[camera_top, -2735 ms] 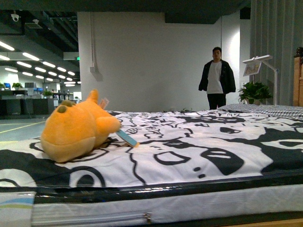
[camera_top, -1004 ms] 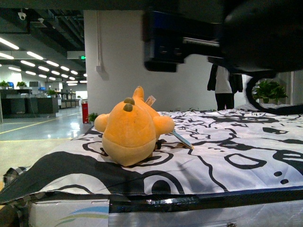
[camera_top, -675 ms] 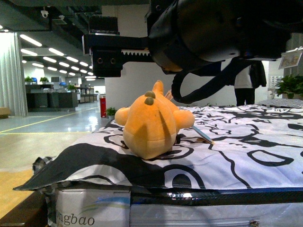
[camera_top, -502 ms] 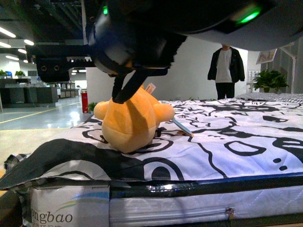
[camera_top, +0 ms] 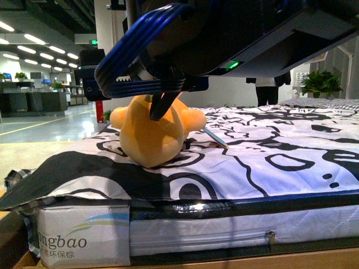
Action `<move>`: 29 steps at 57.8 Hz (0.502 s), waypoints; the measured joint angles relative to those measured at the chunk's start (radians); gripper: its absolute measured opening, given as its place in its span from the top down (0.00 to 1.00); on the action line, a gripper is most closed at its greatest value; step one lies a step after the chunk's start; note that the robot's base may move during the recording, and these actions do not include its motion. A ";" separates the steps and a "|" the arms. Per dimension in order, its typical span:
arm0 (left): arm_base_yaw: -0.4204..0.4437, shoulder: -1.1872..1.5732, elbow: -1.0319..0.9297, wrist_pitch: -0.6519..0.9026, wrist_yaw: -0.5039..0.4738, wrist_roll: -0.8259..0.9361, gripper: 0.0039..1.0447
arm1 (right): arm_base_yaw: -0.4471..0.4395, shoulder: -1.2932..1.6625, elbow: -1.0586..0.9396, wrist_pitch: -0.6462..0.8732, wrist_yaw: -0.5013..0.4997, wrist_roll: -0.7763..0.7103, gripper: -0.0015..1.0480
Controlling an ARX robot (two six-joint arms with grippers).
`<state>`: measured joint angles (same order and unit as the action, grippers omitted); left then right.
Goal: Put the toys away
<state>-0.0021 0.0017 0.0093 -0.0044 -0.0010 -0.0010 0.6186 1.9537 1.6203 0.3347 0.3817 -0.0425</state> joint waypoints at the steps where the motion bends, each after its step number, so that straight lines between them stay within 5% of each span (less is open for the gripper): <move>1: 0.000 0.000 0.000 0.000 0.000 0.000 0.06 | 0.001 0.006 0.003 -0.002 0.000 0.000 0.06; 29: 0.000 0.000 0.000 0.000 0.000 0.000 0.06 | -0.006 0.126 0.078 -0.008 0.103 0.000 0.06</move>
<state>-0.0021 0.0017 0.0093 -0.0044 -0.0010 -0.0010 0.6121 2.0800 1.6981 0.3271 0.4843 -0.0422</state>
